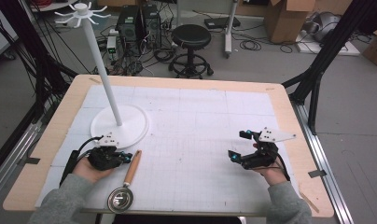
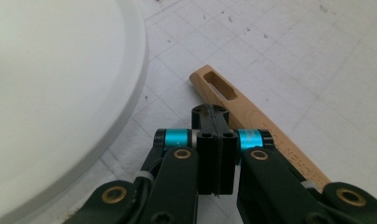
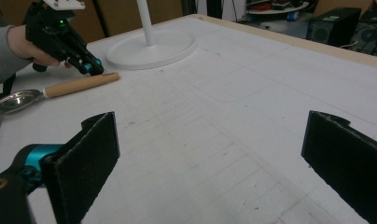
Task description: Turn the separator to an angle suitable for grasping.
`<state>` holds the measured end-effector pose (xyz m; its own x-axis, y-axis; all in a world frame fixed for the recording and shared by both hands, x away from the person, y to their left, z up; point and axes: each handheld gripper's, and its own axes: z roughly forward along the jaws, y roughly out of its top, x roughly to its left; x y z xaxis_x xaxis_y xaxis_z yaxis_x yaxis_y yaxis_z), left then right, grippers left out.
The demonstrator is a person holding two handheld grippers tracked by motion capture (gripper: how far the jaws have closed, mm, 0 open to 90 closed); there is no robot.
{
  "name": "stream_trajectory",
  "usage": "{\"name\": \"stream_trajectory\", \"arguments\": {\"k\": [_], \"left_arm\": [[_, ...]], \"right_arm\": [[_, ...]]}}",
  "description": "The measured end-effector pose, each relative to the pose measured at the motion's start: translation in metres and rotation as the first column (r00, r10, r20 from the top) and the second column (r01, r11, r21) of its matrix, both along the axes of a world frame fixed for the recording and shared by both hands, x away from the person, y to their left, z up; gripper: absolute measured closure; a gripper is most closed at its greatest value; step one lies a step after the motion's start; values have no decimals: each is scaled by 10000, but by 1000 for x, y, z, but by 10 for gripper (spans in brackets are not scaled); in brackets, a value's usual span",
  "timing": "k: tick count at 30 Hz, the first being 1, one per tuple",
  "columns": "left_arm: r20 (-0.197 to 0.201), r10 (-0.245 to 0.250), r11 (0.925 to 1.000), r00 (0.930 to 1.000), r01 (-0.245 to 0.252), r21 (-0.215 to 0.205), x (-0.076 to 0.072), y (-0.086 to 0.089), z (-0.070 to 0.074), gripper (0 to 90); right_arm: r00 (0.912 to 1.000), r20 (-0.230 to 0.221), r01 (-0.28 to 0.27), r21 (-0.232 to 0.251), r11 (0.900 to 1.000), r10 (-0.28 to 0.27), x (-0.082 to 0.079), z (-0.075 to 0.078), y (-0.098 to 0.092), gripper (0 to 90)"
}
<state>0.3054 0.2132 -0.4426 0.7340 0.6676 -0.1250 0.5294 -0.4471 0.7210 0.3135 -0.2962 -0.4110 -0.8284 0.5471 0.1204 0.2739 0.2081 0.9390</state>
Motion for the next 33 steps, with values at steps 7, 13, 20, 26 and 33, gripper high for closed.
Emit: {"name": "stream_trajectory", "arguments": {"k": [7,13,20,26,33], "left_arm": [[3,-287,9992,9996,287,286,2,-13,2,896],[-76,-519,9980,9986,521,344,3,-25,3,896],[-108,-910,9935,9958,916,672,4,-43,6,896],[-174,-1380,9866,9903,1389,851,3,-62,7,896],[-237,-1826,9788,9829,1840,905,-2,-74,8,896]], "right_arm": [[10000,-10,-10,-33,10000,10,0,0,1,33],[10000,-23,-19,-28,10000,19,0,0,1,33],[10000,0,-32,-49,10000,32,0,0,1,33],[10000,-15,-10,12,10000,10,0,0,0,33],[10000,-29,-19,18,10000,19,0,0,0,33]]}}
